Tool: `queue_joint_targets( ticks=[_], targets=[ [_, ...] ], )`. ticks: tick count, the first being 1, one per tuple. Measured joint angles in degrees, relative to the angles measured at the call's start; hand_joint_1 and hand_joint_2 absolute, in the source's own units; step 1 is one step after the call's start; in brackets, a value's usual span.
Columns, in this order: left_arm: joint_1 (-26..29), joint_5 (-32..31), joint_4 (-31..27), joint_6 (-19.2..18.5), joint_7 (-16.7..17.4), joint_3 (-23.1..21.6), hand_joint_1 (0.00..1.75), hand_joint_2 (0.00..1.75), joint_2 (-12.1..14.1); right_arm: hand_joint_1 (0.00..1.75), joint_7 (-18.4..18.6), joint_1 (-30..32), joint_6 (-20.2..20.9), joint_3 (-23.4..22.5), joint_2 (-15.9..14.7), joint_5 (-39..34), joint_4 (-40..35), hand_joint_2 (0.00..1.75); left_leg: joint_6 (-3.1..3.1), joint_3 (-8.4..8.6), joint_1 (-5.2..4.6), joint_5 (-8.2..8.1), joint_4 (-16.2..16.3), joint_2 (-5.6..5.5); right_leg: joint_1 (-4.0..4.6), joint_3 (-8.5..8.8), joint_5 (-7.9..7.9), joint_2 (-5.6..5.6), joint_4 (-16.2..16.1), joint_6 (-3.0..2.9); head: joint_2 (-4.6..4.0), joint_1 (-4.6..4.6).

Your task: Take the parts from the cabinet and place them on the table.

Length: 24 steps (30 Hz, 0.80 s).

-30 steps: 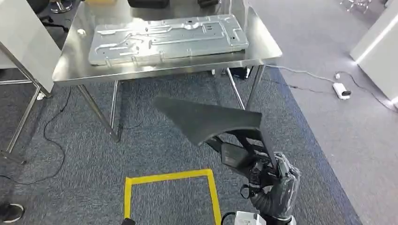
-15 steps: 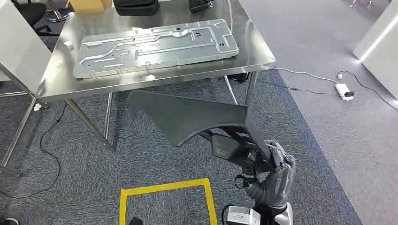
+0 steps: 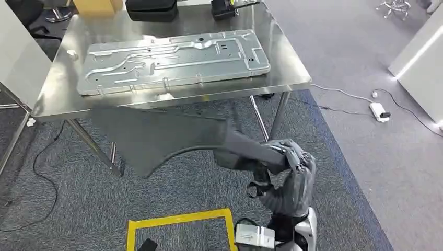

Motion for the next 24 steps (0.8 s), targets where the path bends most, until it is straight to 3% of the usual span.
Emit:
queue_joint_targets(
  ticks=[1,2,3,5,6,7,9,11,12,13,15,16,17,18,21,22,23,24],
  targets=[
    [-0.1,-0.2,0.0,-0.1,0.1,-0.2,0.0,1.75,0.0,1.75,0.7,-0.7,0.3,0.5,0.0,0.5,0.6,1.75,-0.05,0.41,0.01,-0.35,0.0,-0.03,-0.15,-1.84,-0.43,-0.02,1.9,0.19,0.0,0.0],
    [0.0,-0.3,0.0,-0.2,0.3,-0.3,0.0,1.75,0.0,1.75,1.3,-1.6,0.3,0.9,0.0,1.0,1.4,1.75,-0.1,0.99,0.04,-0.8,0.0,-0.06,-0.31,-2.56,0.75,-0.04,1.4,0.23,0.0,0.02],
    [0.0,-0.5,0.0,-0.4,0.4,-0.3,0.0,1.75,-0.2,1.75,1.8,-2.5,0.3,1.3,0.0,1.5,2.0,1.75,-0.21,1.63,0.06,-1.24,0.0,-0.15,-0.43,-2.15,2.95,-0.07,-1.4,0.24,0.0,0.0],
    [-0.3,-0.7,0.0,-0.7,0.5,-0.6,0.0,1.75,-0.4,1.75,2.6,-4.4,0.3,2.0,0.2,2.1,3.0,1.75,-0.63,3.2,0.11,-2.36,0.1,-0.24,-0.43,1.06,10.5,-0.14,-11.7,0.0,0.0,0.02],
    [-0.4,-0.7,0.0,-0.8,0.7,-0.8,0.0,1.75,-0.5,1.75,2.6,-5.1,0.3,2.2,0.3,2.3,3.5,1.75,-0.89,3.53,0.14,-2.75,0.0,-0.27,-0.29,1.74,11.31,-0.16,-13.6,-0.38,0.0,-0.04],
    [-0.6,-0.7,0.0,-0.9,0.7,-1.0,0.0,1.75,-0.5,1.75,2.7,-5.8,0.3,2.4,0.4,2.3,3.9,1.75,-1.28,3.67,0.01,-2.98,0.0,-0.46,0.26,1.19,8.82,-0.33,-14.1,-0.59,0.0,-0.11],
    [-0.8,-0.8,0.0,-0.9,0.8,-1.4,0.0,1.75,-0.5,1.75,3.0,-6.4,0.3,2.9,0.7,2.4,4.4,1.75,-2.28,4.13,-0.02,-2.93,0.4,-0.33,0.24,1.98,10.63,-0.11,-14.6,-1.68,0.0,-0.15],
    [-0.9,-0.8,0.0,-0.9,0.8,-1.5,0.0,1.75,-0.5,1.75,3.1,-7.0,0.3,3.0,1.1,2.4,4.8,1.75,-2.88,3.91,0.07,-3.25,1.0,-0.26,-0.21,3.13,10.68,-0.12,-15.2,-2.48,0.0,-0.15],
    [-1.0,-0.8,0.0,-0.8,0.8,-1.6,0.0,1.75,-0.5,1.75,3.1,-7.3,0.3,3.1,1.2,2.4,4.9,1.75,-3.0,2.88,0.14,-3.29,3.6,-0.11,-0.19,3.6,10.55,-0.24,-15.4,-2.74,0.0,-0.18],
    [-1.1,-0.8,0.0,-0.8,0.8,-1.6,0.0,1.75,-0.5,1.75,3.1,-7.6,0.3,3.3,1.4,2.5,5.1,1.75,-3.08,0.6,0.16,-3.94,7.3,-0.08,-0.19,3.81,10.37,-0.25,-15.5,-3.02,0.0,-0.39],
    [-1.1,-0.8,0.0,-0.8,0.8,-1.7,0.0,1.75,-0.5,1.75,3.1,-7.7,0.3,3.6,1.6,2.5,5.5,1.75,-3.57,-4.74,0.35,-8.02,15.4,-0.07,-0.12,4.35,9.73,-0.29,-15.6,-3.3,0.0,-0.37],
    [-0.9,-0.8,0.0,-0.9,0.8,-1.7,0.0,1.75,-0.5,1.75,3.1,-7.7,0.3,3.7,1.6,2.5,5.7,1.75,-3.72,-6.94,0.43,-9.51,18.0,-0.07,-0.12,4.77,9.33,-0.25,-15.6,-3.29,0.0,-0.35],
    [-0.8,-0.8,0.0,-0.9,0.8,-1.7,0.0,1.75,-0.5,1.75,3.1,-7.7,0.3,3.8,1.6,2.5,6.0,1.75,-3.94,-7.82,0.53,-9.09,17.8,-0.05,-0.14,5.26,8.93,-0.18,-15.6,-3.24,0.0,-0.35],
    [-0.8,-0.8,0.0,-0.9,0.8,-1.7,0.0,1.75,-0.5,1.75,3.1,-7.7,0.3,3.9,1.6,2.5,6.2,1.75,-3.98,-7.57,0.62,-7.17,15.4,-0.02,-0.17,5.83,8.5,-0.14,-15.6,-3.1,0.0,-0.35],
    [-0.8,-1.2,0.0,-0.9,1.0,-1.7,0.0,1.75,-0.5,1.75,4.3,-8.7,0.4,4.6,1.8,3.6,6.9,1.75,-3.62,-3.37,0.79,2.91,1.6,0.28,-0.22,7.3,6.97,-0.16,-15.5,-2.45,0.0,-0.33],
    [-0.9,-1.4,0.0,-1.1,1.2,-1.7,0.0,1.75,-0.5,1.75,4.8,-9.4,0.6,5.0,2.0,4.1,7.4,1.75,-3.56,-3.69,0.33,0.06,1.5,0.38,0.01,7.81,6.63,0.12,-15.1,-2.02,0.0,-0.33],
    [-1.2,-1.4,0.0,-1.2,1.4,-1.8,0.0,1.75,-0.5,1.75,5.2,-10.3,0.7,5.3,2.3,4.3,7.8,1.75,-3.07,-3.43,0.28,-0.56,1.6,0.35,0.02,7.57,6.21,0.13,-15.3,-1.48,0.0,-0.33],
    [-1.1,-1.5,0.0,-1.2,1.5,-1.8,0.0,1.75,-0.5,1.75,5.6,-10.6,0.9,5.5,2.6,4.5,8.1,1.75,-2.64,-3.14,0.29,0.65,1.0,0.28,0.04,8.21,6.34,0.12,-15.3,-1.06,0.0,-0.39]
  ],
)
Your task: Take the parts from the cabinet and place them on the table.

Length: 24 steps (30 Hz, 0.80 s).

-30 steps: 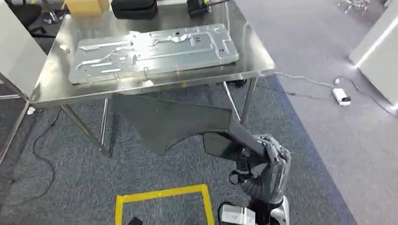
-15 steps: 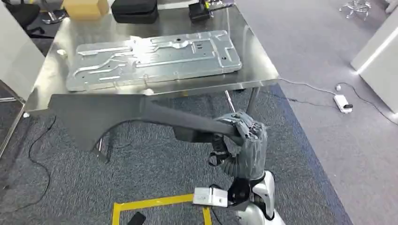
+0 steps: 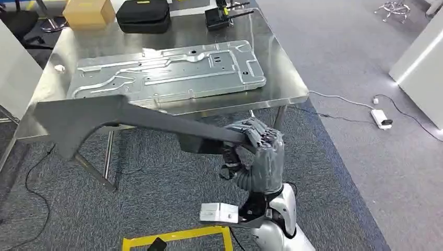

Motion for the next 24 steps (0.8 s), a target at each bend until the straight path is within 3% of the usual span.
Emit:
queue_joint_targets(
  ticks=[1,3,4,6,7,8,9,10,11,12,13,14,15,16,17,18,19,22,23,24],
  targets=[
    [0.0,-0.2,0.0,-0.1,0.0,-0.1,0.0,1.75,0.0,1.75,0.1,-0.2,0.0,0.3,0.2,0.2,0.3,1.75,0.49,0.16,0.16,0.3,-0.2,-0.11,0.12,-0.01,0.58,0.01,0.7,0.38,0.0,0.07],
    [-0.2,-0.3,0.0,-0.3,0.2,-0.4,0.0,1.75,0.0,1.75,0.4,-1.3,0.1,0.8,0.5,0.3,0.9,1.75,1.27,1.79,0.38,0.49,-0.6,-0.23,-0.21,-0.08,-0.48,-0.19,2.2,0.93,0.0,0.11],
    [-0.4,-0.3,0.0,-0.4,0.3,-0.5,0.0,1.75,0.0,1.75,0.5,-1.8,0.1,0.9,0.6,0.3,1.0,1.75,1.51,2.05,0.38,0.35,-0.6,-0.29,-0.2,-1.63,-1.3,-0.21,4.9,1.04,0.0,0.13],
    [-0.6,-0.5,0.0,-0.6,0.3,-1.0,0.0,1.75,-0.1,1.75,0.8,-2.3,0.1,1.2,0.7,0.3,1.6,1.75,1.78,2.42,0.31,-0.3,-0.6,-0.32,-0.22,-7.44,-4.71,-0.21,13.4,1.47,0.0,0.09],
    [-0.5,-0.7,0.0,-0.7,0.3,-1.2,0.0,1.75,-0.1,1.75,1.0,-2.3,0.1,1.4,0.7,0.3,1.9,1.75,1.81,2.75,0.26,-0.72,-0.6,-0.33,-0.22,-9.88,-6.33,-0.21,16.4,1.54,0.0,0.13],
    [-0.4,-0.7,0.0,-0.7,0.3,-1.2,0.0,1.75,-0.1,1.75,1.2,-2.3,0.1,1.6,0.7,0.3,2.1,1.75,1.81,3.22,0.21,-1.11,-0.6,-0.38,-0.21,-11.19,-6.39,-0.22,17.0,1.46,0.0,0.09],
    [-0.4,-0.7,0.0,-0.7,0.3,-1.3,0.0,1.75,-0.1,1.75,1.2,-2.4,0.1,1.7,0.8,0.3,2.4,1.75,1.78,3.82,0.13,-1.56,-0.5,-0.48,-0.17,-11.37,-5.04,-0.22,15.5,1.37,0.0,0.13],
    [-0.4,-0.8,0.0,-0.7,0.3,-1.3,0.0,1.75,-0.1,1.75,1.4,-2.6,0.1,1.7,0.8,0.4,2.5,1.75,1.73,4.61,0.02,-2.11,-0.6,-0.56,0.02,-10.61,-2.33,-0.21,11.8,1.04,0.0,0.11],
    [-0.5,-0.8,0.0,-0.8,0.3,-1.4,0.0,1.75,-0.1,1.75,1.6,-3.0,0.1,1.8,0.9,0.5,2.6,1.75,1.67,5.37,-0.09,-2.62,-0.6,-0.59,0.24,-9.33,0.83,-0.2,7.6,0.57,0.0,0.13],
    [-0.5,-0.9,0.0,-0.8,0.3,-1.4,0.0,1.75,-0.2,1.75,1.7,-3.4,0.1,1.9,1.0,0.7,2.8,1.75,1.59,5.53,-0.06,-3.22,-0.8,-0.58,0.62,-8.05,5.35,-0.24,2.5,-0.4,0.0,0.13],
    [-0.6,-0.9,0.1,-1.0,0.4,-1.5,0.0,1.75,-0.4,1.75,1.9,-3.7,0.2,2.1,1.1,0.8,3.1,1.75,1.23,6.68,-0.18,-3.58,-0.6,-0.63,1.08,-8.25,5.57,-0.22,1.9,-0.84,0.0,-0.13],
    [-0.8,-0.9,0.1,-1.1,0.5,-1.6,0.0,1.75,-0.4,1.75,2.1,-4.0,0.4,2.2,1.1,0.9,3.3,1.75,0.78,6.42,-0.03,-3.88,-0.9,-0.87,1.44,-8.33,2.78,-0.18,1.5,-1.2,0.0,0.15],
    [-0.9,-0.9,0.1,-1.2,0.5,-1.6,0.0,1.75,-0.4,1.75,2.3,-4.1,0.4,2.3,1.4,0.9,3.4,1.75,0.28,6.56,0.0,-4.16,-1.3,-0.76,1.52,-7.61,3.84,-0.08,1.1,-1.91,0.0,0.07],
    [-0.9,-1.0,0.1,-1.4,0.5,-1.7,0.0,1.75,-0.4,1.75,2.4,-4.2,0.4,2.3,1.5,1.0,3.6,1.75,-0.04,7.17,-0.32,-3.36,-0.4,-0.75,1.49,-7.15,4.76,0.0,0.4,-2.53,0.0,0.09],
    [-0.8,-1.0,0.1,-1.4,0.5,-1.9,0.0,1.75,-0.4,1.75,2.6,-4.4,0.4,2.4,1.8,1.0,3.8,1.75,-0.38,7.9,-0.42,-3.44,-0.4,-0.76,0.9,-5.79,5.02,0.09,0.1,-2.95,0.0,0.07],
    [-0.9,-1.1,0.0,-1.5,0.6,-2.0,0.0,1.75,-0.4,1.75,2.7,-4.6,0.5,2.4,2.2,1.0,3.9,1.75,-0.54,7.37,-0.28,-3.93,1.0,-0.55,0.67,-4.81,5.0,-0.13,-0.7,-2.83,0.0,0.11],
    [-1.1,-1.1,0.0,-1.5,0.5,-2.2,0.0,1.75,-0.4,1.75,2.7,-5.0,0.5,2.5,2.5,1.0,3.9,1.75,-0.7,6.09,-0.24,-4.28,3.7,-0.45,0.54,-4.2,4.75,-0.21,-1.0,-3.24,0.0,-0.19],
    [-1.2,-1.1,0.0,-1.5,0.6,-2.4,0.0,1.75,-0.4,1.75,2.7,-5.4,0.5,2.8,2.9,1.1,4.3,1.75,-1.67,-1.48,0.17,-9.39,14.2,-0.36,0.44,-3.01,3.42,-0.22,-1.0,-3.24,0.0,-0.24],
    [-1.0,-1.1,0.0,-1.5,0.7,-2.5,0.0,1.75,-0.4,1.75,2.8,-5.4,0.5,2.9,2.9,1.1,4.5,1.75,-1.93,-3.24,0.32,-10.22,15.6,-0.35,0.41,-2.45,2.9,-0.12,-1.0,-3.12,0.0,-0.26],
    [-0.9,-1.1,0.0,-1.5,0.7,-2.5,0.0,1.75,-0.4,1.75,2.8,-5.4,0.6,2.9,2.9,1.1,4.7,1.75,-2.18,-3.84,0.45,-9.4,14.4,-0.32,0.35,-1.76,2.32,0.05,-1.0,-2.97,0.0,-0.24]
  ],
)
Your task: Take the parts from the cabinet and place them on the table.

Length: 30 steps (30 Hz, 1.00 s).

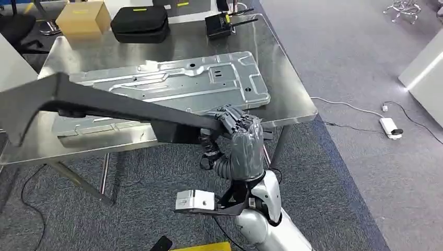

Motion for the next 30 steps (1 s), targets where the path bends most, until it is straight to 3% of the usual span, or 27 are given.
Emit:
queue_joint_targets(
  ticks=[1,3,4,5,6,8,9,10,11,13,14,15,16,17,18,19,20,21,22,24,25,26,27,28,29,30],
  targets=[
    [0.0,0.0,0.0,0.0,0.0,0.0,0.0,1.75,0.0,1.75,0.0,0.0,0.0,0.0,0.0,0.0,0.1,1.75,-0.02,0.38,0.09,1.99,-3.0,0.03,-0.09,0.83,-0.63,0.06,0.0,0.23,0.0,-0.02],
    [0.1,0.0,0.0,0.0,0.0,0.0,0.0,1.75,0.0,1.75,0.0,0.0,0.0,0.1,0.0,0.0,0.1,1.75,0.15,2.58,0.21,9.69,-12.2,0.14,-0.19,2.68,-2.13,0.02,0.0,0.76,0.0,0.0],
    [0.4,0.0,0.0,0.0,0.0,0.0,0.0,1.75,0.1,1.75,0.0,-0.1,0.0,0.1,0.0,0.0,0.3,1.75,0.56,2.74,0.13,13.18,-14.6,0.28,-0.14,2.88,-2.89,0.0,0.2,1.13,0.0,0.09],
    [0.1,0.0,0.0,-0.1,0.0,0.0,0.0,1.75,0.1,1.75,0.0,-0.2,0.0,0.2,0.0,0.0,0.4,1.75,0.79,2.57,-0.34,10.51,-14.9,0.4,-0.07,3.08,-3.16,0.21,0.3,1.48,0.0,0.04],
    [0.1,0.0,0.0,-0.1,0.1,-0.1,0.0,1.75,0.1,1.75,0.1,-0.2,0.0,0.2,0.1,0.0,0.5,1.75,1.54,2.85,-0.46,11.63,-14.5,0.32,-0.09,2.89,-3.54,0.13,0.2,2.04,0.0,0.02],
    [0.2,0.0,0.0,-0.1,0.2,-0.1,0.0,1.75,0.2,1.75,0.5,-0.4,-0.1,0.2,0.2,0.0,0.6,1.75,2.48,3.3,-0.36,11.3,-14.8,0.21,0.0,3.47,-3.38,0.04,0.5,2.54,0.0,0.02],
    [0.2,0.0,0.0,-0.1,0.2,-0.2,0.0,1.75,0.2,1.75,0.6,-0.6,-0.2,0.2,0.2,0.0,0.7,1.75,2.77,4.11,-0.07,11.2,-15.4,0.14,-0.17,2.45,-3.22,-0.09,2.1,2.7,0.0,0.0],
    [0.1,0.0,0.0,-0.1,0.2,-0.2,0.0,1.75,0.2,1.75,0.6,-0.8,-0.3,0.2,0.2,0.0,0.7,1.75,3.14,4.83,-0.08,10.84,-15.7,0.14,-0.28,1.14,-2.62,-0.14,5.1,3.03,0.0,0.09],
    [-0.1,0.0,0.0,-0.1,0.2,-0.2,0.0,1.75,0.2,1.75,0.7,-1.1,-0.3,0.3,0.2,0.0,0.8,1.75,3.47,5.32,-0.07,10.53,-15.8,0.15,-0.33,-1.23,-3.09,-0.18,8.7,3.34,0.0,0.07],
    [-0.2,-0.1,0.0,-0.1,0.3,-0.3,0.0,1.75,0.2,1.75,0.9,-1.2,-0.4,0.3,0.2,0.3,0.9,1.75,3.64,6.33,-0.08,9.5,-15.8,0.08,-0.5,-7.03,-6.23,-0.17,15.7,3.77,0.0,0.07],
    [-0.1,-0.2,0.0,-0.1,0.3,-0.3,0.0,1.75,0.2,1.75,1.2,-1.2,-0.4,0.3,0.2,0.5,1.1,1.75,3.65,7.05,-0.08,8.89,-15.8,0.01,-0.55,-9.04,-7.76,-0.19,17.1,3.86,0.0,0.07],
    [0.0,-0.3,0.0,-0.1,0.4,-0.3,0.0,1.75,0.2,1.75,1.4,-1.2,-0.4,0.3,0.2,0.9,1.2,1.75,3.65,7.84,-0.08,8.29,-15.8,-0.08,-0.57,-10.07,-7.98,-0.19,16.7,3.85,0.0,0.09],
    [0.0,-0.3,0.0,-0.2,0.4,-0.3,0.0,1.75,0.2,1.75,1.6,-1.4,-0.4,0.3,0.2,1.2,1.3,1.75,3.58,8.84,-0.08,7.59,-15.8,-0.18,-0.56,-10.22,-6.72,-0.19,14.5,3.78,0.0,0.07],
    [-0.1,-0.3,0.0,-0.2,0.4,-0.3,0.0,1.75,0.2,1.75,1.7,-1.5,-0.4,0.3,0.2,1.4,1.3,1.75,3.44,9.82,-0.08,6.86,-15.9,-0.26,-0.51,-9.69,-4.09,-0.19,11.1,3.36,0.0,0.11],
    [-0.1,-0.4,0.0,-0.2,0.4,-0.4,0.0,1.75,0.2,1.75,1.9,-1.7,-0.4,0.3,0.2,1.5,1.3,1.75,3.26,10.91,-0.11,6.08,-15.9,-0.28,-0.33,-8.81,0.02,-0.19,6.6,2.93,0.0,0.09],
    [0.0,-0.4,0.0,-0.2,0.4,-0.4,0.0,1.75,0.1,1.75,2.0,-1.9,-0.3,0.3,0.2,1.5,1.4,1.75,3.09,11.15,-0.08,5.38,-16.1,-0.26,0.03,-8.2,5.56,-0.27,2.5,2.11,0.0,0.13],
    [-0.1,-0.4,0.0,-0.2,0.4,-0.5,0.0,1.75,0.0,1.75,2.1,-2.0,-0.3,0.3,0.2,1.5,1.5,1.75,2.66,12.12,-0.3,4.79,-15.7,-0.48,0.39,-8.53,5.5,-0.13,2.0,1.99,0.0,-0.11],
    [-0.3,-0.5,0.0,-0.2,0.4,-0.6,0.0,1.75,0.0,1.75,2.3,-2.2,-0.3,0.4,0.3,1.5,1.6,1.75,2.23,12.04,-0.32,4.34,-16.0,-0.42,0.46,-7.93,5.3,-0.16,2.0,1.79,0.0,0.07],
    [-0.4,-0.5,0.0,-0.2,0.5,-0.7,0.0,1.75,0.0,1.75,2.4,-2.2,-0.3,0.4,0.3,1.5,1.6,1.75,1.97,12.84,-0.31,4.65,-15.9,-0.42,0.49,-7.77,5.5,-0.02,1.6,1.57,0.0,0.09],
    [-0.6,-0.5,0.0,-0.2,0.5,-0.9,0.0,1.75,0.0,1.75,2.5,-2.5,-0.4,0.4,0.5,1.6,1.5,1.75,1.16,11.88,-0.42,5.57,-14.4,-0.36,-0.07,-6.25,5.38,0.03,0.7,0.95,0.0,0.04],
    [-0.6,-0.5,0.0,-0.2,0.5,-1.1,0.0,1.75,0.0,1.75,2.6,-2.6,-0.4,0.4,0.7,1.6,1.6,1.75,1.13,10.69,-0.25,6.13,-11.4,-0.16,-0.14,-5.25,5.12,0.01,0.0,0.61,0.0,0.02],
    [-0.8,-0.5,0.0,-0.2,0.5,-1.2,0.0,1.75,0.0,1.75,2.6,-2.7,-0.4,0.5,0.8,1.6,1.6,1.75,1.08,8.41,-0.22,6.18,-7.6,-0.1,-0.21,-4.73,4.85,-0.08,-0.2,0.23,0.0,-0.37],
    [-0.9,-0.5,0.0,-0.2,0.6,-1.4,0.0,1.75,0.0,1.75,2.6,-2.8,-0.4,0.5,0.8,1.6,1.6,1.75,0.66,5.56,-0.16,4.91,-3.7,-0.06,-0.25,-4.36,4.43,-0.07,-0.3,0.02,0.0,-0.31],
    [-0.9,-0.5,0.0,-0.2,0.6,-1.4,0.0,1.75,0.0,1.75,2.6,-2.7,-0.5,0.5,0.8,1.7,1.6,1.75,0.44,3.14,-0.07,2.39,-0.8,-0.03,-0.25,-3.96,3.89,-0.07,-0.3,-0.01,0.0,-0.35],
    [-0.8,-0.5,0.0,-0.2,0.6,-1.5,0.0,1.75,0.0,1.75,2.6,-2.7,-0.5,0.5,0.8,1.7,1.6,1.75,0.15,1.24,0.04,-0.17,0.9,-0.02,-0.24,-3.52,3.41,-0.01,-0.3,0.0,0.0,-0.31],
    [-0.6,-0.5,0.0,-0.2,0.7,-1.5,0.0,1.75,0.0,1.75,2.7,-2.6,-0.5,0.5,0.8,1.7,1.7,1.75,-0.03,0.04,0.16,-1.25,0.9,-0.01,-0.25,-2.93,2.89,0.12,-0.2,0.07,0.0,-0.35]
  ],
)
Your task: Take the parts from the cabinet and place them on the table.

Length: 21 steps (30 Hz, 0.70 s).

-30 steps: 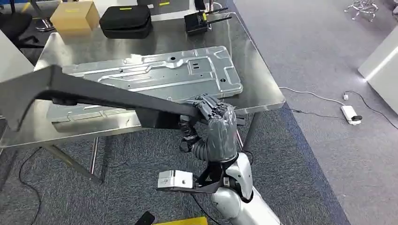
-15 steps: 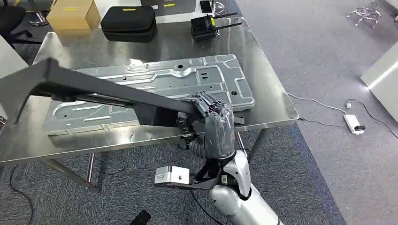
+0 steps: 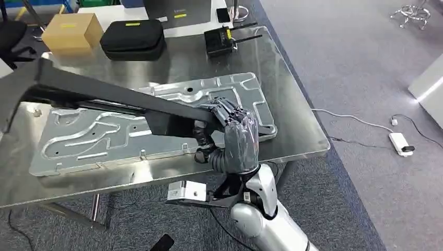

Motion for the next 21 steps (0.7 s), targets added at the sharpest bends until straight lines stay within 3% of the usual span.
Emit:
queue_joint_targets(
  ticks=[1,2,4,5,6,7,8,10,11,12,14,15,16,18,19,20,21],
  targets=[
    [0.0,0.0,0.0,0.0,0.0,0.0,0.0,1.75,0.0,1.75,0.0,0.0,0.0,0.0,0.0,0.0,0.1,1.75,0.01,-0.1,0.12,0.97,-2.0,0.03,-0.02,0.73,-0.55,0.14,0.1,0.17,0.0,0.02],
    [0.0,0.0,0.0,0.0,0.0,0.0,0.0,1.75,0.0,1.75,0.1,0.0,0.0,0.0,0.0,0.0,0.2,1.75,-0.06,0.64,0.21,3.56,-5.5,0.07,-0.07,1.42,-1.15,0.18,0.1,0.37,0.0,0.02],
    [0.1,0.0,0.0,0.0,0.0,-0.1,0.0,1.75,0.1,1.75,0.2,0.0,0.0,0.0,0.0,0.0,0.2,1.75,0.17,3.0,0.26,12.04,-14.6,0.19,-0.12,2.45,-2.52,0.16,0.5,0.95,0.0,0.04],
    [0.2,0.0,0.0,0.0,0.0,-0.1,0.0,1.75,0.1,1.75,0.2,-0.1,0.0,0.0,0.0,0.0,0.3,1.75,0.57,2.58,0.01,12.75,-16.1,0.24,0.11,2.82,-3.09,0.3,1.4,1.34,0.0,0.05],
    [0.0,0.0,0.0,0.0,0.0,-0.1,0.0,1.75,0.1,1.75,0.2,-0.1,-0.1,0.1,0.0,0.0,0.3,1.75,1.12,3.01,-0.16,11.79,-15.7,0.22,0.17,2.32,-3.33,0.39,1.1,1.77,0.0,0.0],
    [0.1,0.1,0.0,0.1,0.0,-0.1,0.0,1.75,0.1,1.75,0.3,0.0,0.0,0.1,0.0,0.0,0.3,1.75,1.52,2.94,-0.24,12.98,-15.6,0.15,0.12,2.47,-3.6,0.42,1.2,2.11,0.0,0.05],
    [0.2,0.1,0.0,0.2,0.0,-0.1,0.0,1.75,0.1,1.75,0.3,0.0,0.0,0.1,0.0,0.0,0.3,1.75,1.76,2.95,-0.29,12.84,-15.6,0.08,0.14,2.68,-3.77,0.36,1.1,2.39,0.0,0.11],
    [0.1,0.2,0.0,0.2,0.0,-0.2,0.0,1.75,0.0,1.75,0.3,-0.2,0.0,0.1,0.1,0.0,0.2,1.75,2.42,3.92,0.07,12.77,-16.3,0.12,-0.13,2.8,-4.9,0.2,1.8,3.04,0.0,0.04],
    [-0.1,0.2,0.0,0.2,0.0,-0.2,0.0,1.75,0.0,1.75,0.3,-0.3,0.0,0.1,0.1,0.1,0.2,1.75,2.89,4.31,0.11,12.47,-16.3,0.17,-0.11,1.71,-6.12,0.0,4.3,3.31,0.0,0.13],
    [-0.2,0.2,0.0,0.2,0.0,-0.2,0.0,1.75,0.0,1.75,0.3,-0.5,0.0,0.1,0.1,0.1,0.2,1.75,3.13,4.49,0.11,12.22,-16.3,0.16,-0.19,-0.62,-7.79,-0.09,8.6,3.61,0.0,0.11],
    [-0.3,0.2,0.0,0.2,0.1,-0.2,0.0,1.75,0.0,1.75,0.3,-0.3,0.0,0.1,0.1,0.2,0.4,1.75,3.3,4.82,0.0,11.56,-16.2,0.14,-0.26,-6.62,-10.44,-0.2,18.0,3.92,0.0,0.11],
    [-0.2,0.2,0.0,0.2,0.1,-0.2,0.0,1.75,0.0,1.75,0.3,-0.3,0.0,0.1,0.1,0.1,0.5,1.75,3.29,5.05,-0.03,11.24,-16.1,0.08,-0.26,-8.34,-9.82,-0.21,19.5,3.89,0.0,0.09],
    [-0.1,0.2,0.0,0.2,0.1,-0.2,0.0,1.75,0.0,1.75,0.3,-0.3,0.0,0.1,0.1,0.1,0.6,1.75,3.29,5.4,-0.07,10.88,-16.0,0.0,-0.23,-8.48,-7.75,-0.21,18.2,3.74,0.0,0.11],
    [-0.2,0.2,0.0,0.2,0.2,-0.2,0.0,1.75,0.0,1.75,0.3,-0.3,0.0,0.1,0.1,0.2,0.6,1.75,3.24,6.52,-0.23,10.09,-16.0,-0.21,-0.02,-5.47,-1.35,-0.2,9.5,2.98,0.0,0.11],
    [-0.2,0.2,0.0,0.2,0.1,-0.2,0.0,1.75,-0.2,1.75,0.3,-0.4,0.0,0.1,0.1,0.2,0.6,1.75,3.16,7.12,-0.31,9.65,-16.0,-0.21,0.4,-3.41,1.75,-0.21,3.9,2.17,0.0,0.11],
    [0.0,0.2,0.0,0.2,0.2,-0.2,0.0,1.75,-0.4,1.75,0.3,-0.5,0.0,0.1,0.1,0.2,0.7,1.75,2.91,7.22,-0.36,9.51,-16.2,-0.17,0.69,-2.85,0.85,-0.29,3.5,1.45,0.0,-0.07],
    [-0.2,0.2,0.0,0.2,0.2,-0.2,0.0,1.75,-0.3,1.75,0.3,-0.6,0.0,0.1,0.2,0.2,0.7,1.75,2.56,7.01,-0.27,9.51,-16.3,-0.28,0.95,-2.35,0.93,-0.3,2.2,1.23,0.0,-0.07]
  ],
)
